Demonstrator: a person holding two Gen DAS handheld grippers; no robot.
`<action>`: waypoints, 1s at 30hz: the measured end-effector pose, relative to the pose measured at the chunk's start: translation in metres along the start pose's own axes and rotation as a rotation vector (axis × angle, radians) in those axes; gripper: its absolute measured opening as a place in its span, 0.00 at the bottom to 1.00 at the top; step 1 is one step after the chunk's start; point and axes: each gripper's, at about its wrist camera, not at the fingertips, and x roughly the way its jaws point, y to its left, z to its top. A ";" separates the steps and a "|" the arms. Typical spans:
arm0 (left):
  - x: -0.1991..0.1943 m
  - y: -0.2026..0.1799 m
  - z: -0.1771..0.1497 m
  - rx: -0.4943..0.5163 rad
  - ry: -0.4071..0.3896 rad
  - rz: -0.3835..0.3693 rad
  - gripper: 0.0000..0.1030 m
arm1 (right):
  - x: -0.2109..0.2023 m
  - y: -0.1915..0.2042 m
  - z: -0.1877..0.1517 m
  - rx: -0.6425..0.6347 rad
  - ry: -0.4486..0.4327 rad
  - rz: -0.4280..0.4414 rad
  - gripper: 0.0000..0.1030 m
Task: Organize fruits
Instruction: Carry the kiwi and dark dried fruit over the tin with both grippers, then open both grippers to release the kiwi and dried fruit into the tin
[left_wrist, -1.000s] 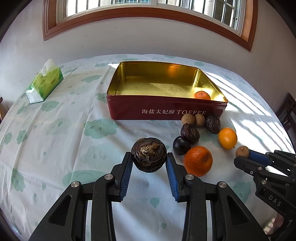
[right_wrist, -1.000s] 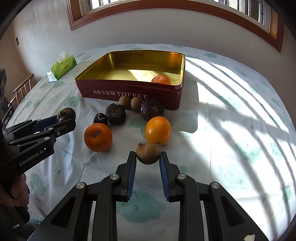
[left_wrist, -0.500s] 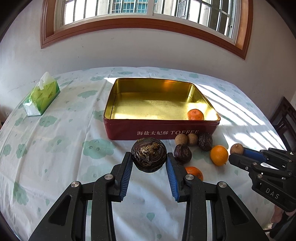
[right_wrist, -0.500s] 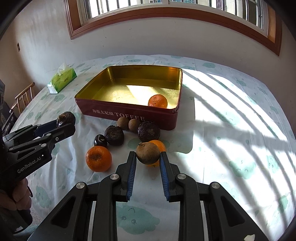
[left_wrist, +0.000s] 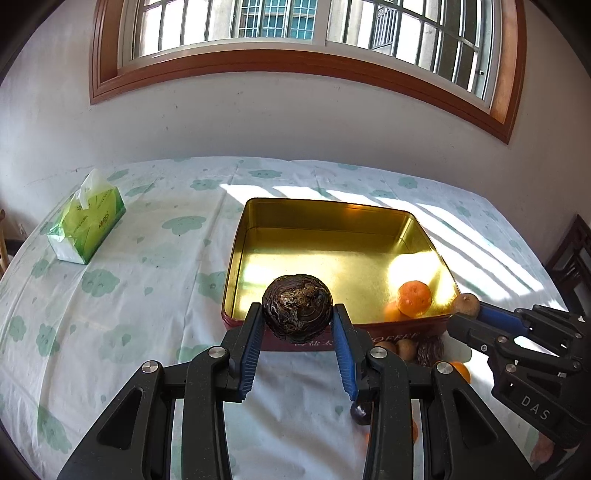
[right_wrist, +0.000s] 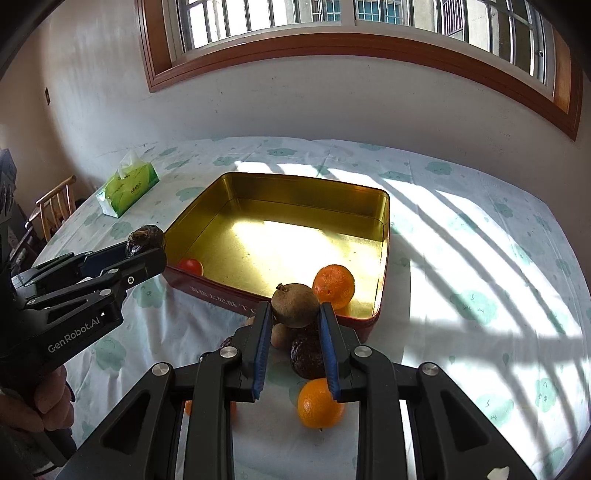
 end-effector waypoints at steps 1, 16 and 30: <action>0.003 0.001 0.002 -0.003 0.002 0.002 0.37 | 0.004 0.002 0.003 -0.006 0.003 0.002 0.23; 0.048 0.004 0.010 0.017 0.067 0.035 0.37 | 0.049 0.011 0.017 -0.033 0.059 0.023 0.23; 0.063 0.005 0.007 0.032 0.094 0.053 0.37 | 0.066 0.014 0.023 -0.037 0.081 0.023 0.23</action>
